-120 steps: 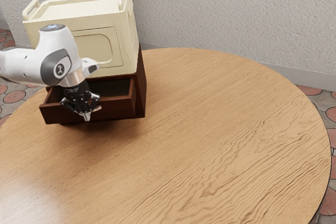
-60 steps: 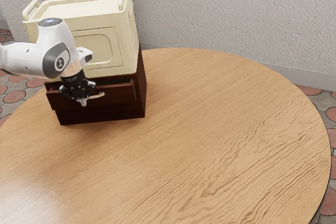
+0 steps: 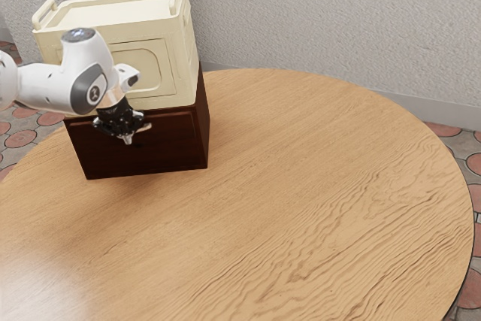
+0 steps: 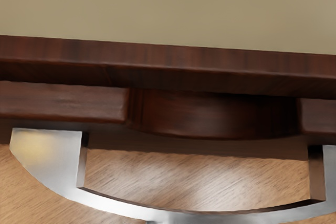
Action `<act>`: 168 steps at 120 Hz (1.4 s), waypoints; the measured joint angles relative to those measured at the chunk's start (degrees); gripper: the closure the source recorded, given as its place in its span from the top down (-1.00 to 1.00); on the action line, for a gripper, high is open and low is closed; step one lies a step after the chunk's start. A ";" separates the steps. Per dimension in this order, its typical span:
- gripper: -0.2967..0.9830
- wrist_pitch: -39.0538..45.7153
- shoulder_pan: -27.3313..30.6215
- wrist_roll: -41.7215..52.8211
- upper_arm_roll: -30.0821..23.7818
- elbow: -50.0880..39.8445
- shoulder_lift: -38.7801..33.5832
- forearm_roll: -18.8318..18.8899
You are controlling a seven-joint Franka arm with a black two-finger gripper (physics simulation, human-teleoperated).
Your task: Push the drawer handle with one arm to close the drawer
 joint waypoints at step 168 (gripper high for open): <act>0.52 -34.34 -6.84 11.21 -5.81 2.68 -21.95 -0.71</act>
